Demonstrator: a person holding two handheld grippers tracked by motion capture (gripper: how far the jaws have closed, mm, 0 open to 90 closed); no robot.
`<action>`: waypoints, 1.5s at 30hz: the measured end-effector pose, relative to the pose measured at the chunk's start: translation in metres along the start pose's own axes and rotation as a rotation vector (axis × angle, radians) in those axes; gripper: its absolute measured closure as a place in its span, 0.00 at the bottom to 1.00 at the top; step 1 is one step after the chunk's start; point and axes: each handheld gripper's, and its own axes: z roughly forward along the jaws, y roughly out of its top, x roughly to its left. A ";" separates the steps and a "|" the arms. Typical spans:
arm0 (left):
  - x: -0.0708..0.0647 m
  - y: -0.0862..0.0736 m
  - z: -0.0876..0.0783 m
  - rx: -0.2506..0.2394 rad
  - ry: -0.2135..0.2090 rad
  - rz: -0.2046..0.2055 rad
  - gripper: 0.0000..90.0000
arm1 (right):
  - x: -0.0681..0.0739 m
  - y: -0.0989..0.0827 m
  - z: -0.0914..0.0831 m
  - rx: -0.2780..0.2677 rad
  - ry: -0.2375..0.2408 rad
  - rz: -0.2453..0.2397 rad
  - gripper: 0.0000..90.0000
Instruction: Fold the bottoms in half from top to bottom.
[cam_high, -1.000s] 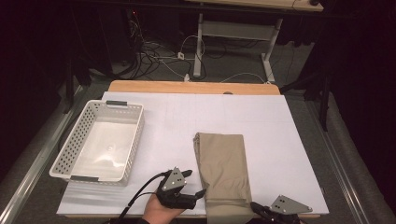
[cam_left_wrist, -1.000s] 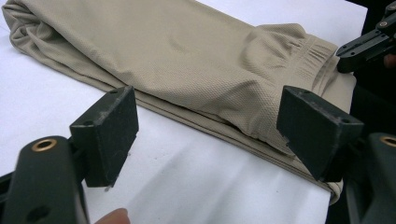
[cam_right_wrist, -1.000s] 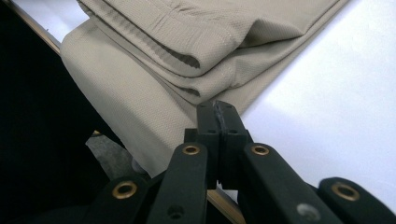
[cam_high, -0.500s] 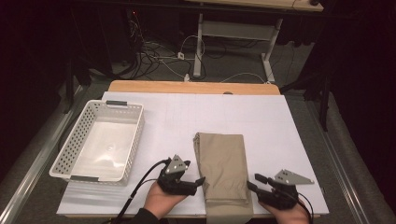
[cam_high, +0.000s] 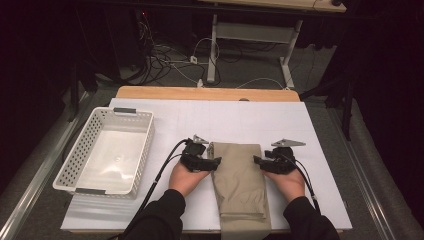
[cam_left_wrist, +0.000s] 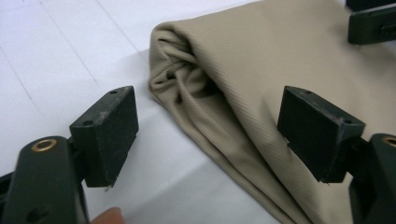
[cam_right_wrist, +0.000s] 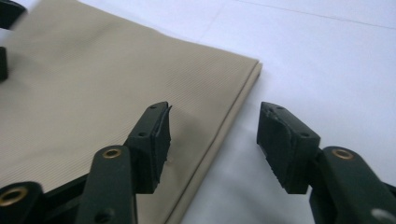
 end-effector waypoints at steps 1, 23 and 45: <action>0.001 0.001 0.002 0.004 0.002 -0.002 0.21 | -0.001 0.002 0.004 0.002 -0.003 -0.006 0.49; -0.012 0.012 -0.001 -0.066 -0.002 0.153 0.89 | 0.014 0.014 0.014 -0.047 0.003 -0.075 0.96; 0.024 0.090 -0.009 -0.089 0.098 0.117 0.46 | -0.019 0.100 0.009 -0.210 -0.064 -0.031 0.54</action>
